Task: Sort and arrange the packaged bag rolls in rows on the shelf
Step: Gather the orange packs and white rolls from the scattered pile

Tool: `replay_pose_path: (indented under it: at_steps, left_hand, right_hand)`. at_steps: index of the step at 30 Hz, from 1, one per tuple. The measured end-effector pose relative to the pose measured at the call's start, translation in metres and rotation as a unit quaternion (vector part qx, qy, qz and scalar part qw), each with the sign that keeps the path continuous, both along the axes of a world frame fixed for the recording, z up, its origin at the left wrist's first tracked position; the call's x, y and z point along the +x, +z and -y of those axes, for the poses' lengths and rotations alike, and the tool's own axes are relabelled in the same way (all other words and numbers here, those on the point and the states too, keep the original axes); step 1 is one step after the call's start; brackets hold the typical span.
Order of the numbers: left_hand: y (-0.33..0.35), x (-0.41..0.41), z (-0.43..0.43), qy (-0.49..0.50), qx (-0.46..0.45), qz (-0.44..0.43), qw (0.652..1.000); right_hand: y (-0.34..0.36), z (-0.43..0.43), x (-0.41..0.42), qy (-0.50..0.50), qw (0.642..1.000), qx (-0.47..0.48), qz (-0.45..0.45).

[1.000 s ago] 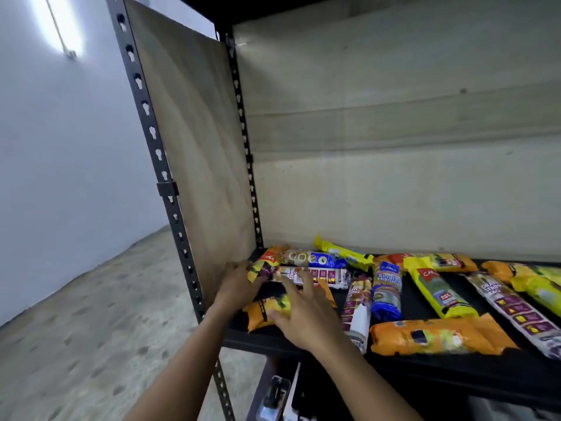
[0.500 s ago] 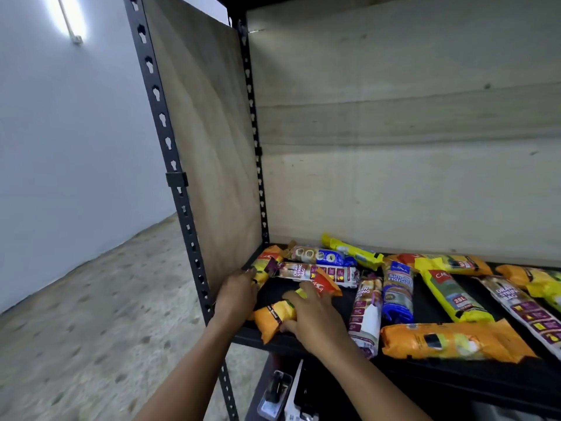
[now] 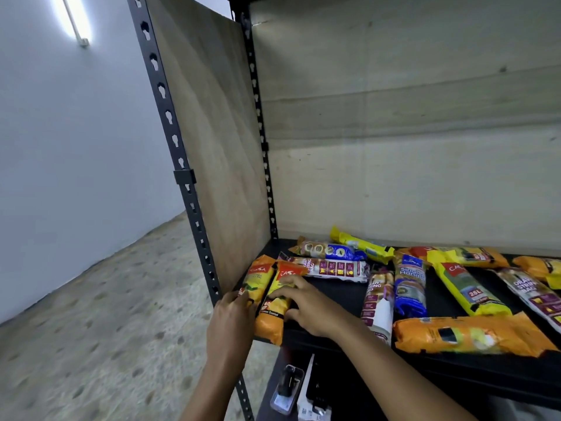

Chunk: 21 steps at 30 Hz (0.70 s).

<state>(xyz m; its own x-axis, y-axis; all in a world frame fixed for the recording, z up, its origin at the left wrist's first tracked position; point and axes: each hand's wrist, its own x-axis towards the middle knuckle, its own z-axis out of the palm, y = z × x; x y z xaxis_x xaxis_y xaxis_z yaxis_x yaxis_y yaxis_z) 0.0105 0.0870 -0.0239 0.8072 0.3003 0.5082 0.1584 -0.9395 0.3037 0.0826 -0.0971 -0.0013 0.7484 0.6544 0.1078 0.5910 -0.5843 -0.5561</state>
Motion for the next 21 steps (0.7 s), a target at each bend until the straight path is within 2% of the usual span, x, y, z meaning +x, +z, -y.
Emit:
replay_pose_path:
  at_steps: [6,9,12,15,18,21]
  left_hand:
    - [-0.002,0.001,0.0,-0.019,0.002,0.007,1.0]
    - [0.002,0.001,0.008,0.004,0.005,0.019,1.0]
    - [0.012,0.007,0.025,0.02,0.059,0.05,0.997]
    - [0.026,0.022,0.055,-0.056,0.074,0.078,0.993]
    - [0.036,0.047,0.09,-0.147,0.063,0.016,0.987]
    - [0.037,0.077,0.119,-0.186,0.075,-0.065,0.978]
  right_hand:
    - [-0.003,-0.004,0.009,0.006,1.0,-0.018,-0.025]
    - [0.007,0.004,0.001,-0.001,0.999,-0.032,-0.014]
    - [0.025,0.029,-0.013,-0.067,0.997,0.01,0.041]
    - [0.04,0.065,-0.028,-0.175,0.98,-0.01,0.094]
    - [0.044,0.099,-0.043,-0.263,0.957,-0.076,0.1]
    - [0.043,0.12,-0.057,-0.306,0.935,-0.147,0.101]
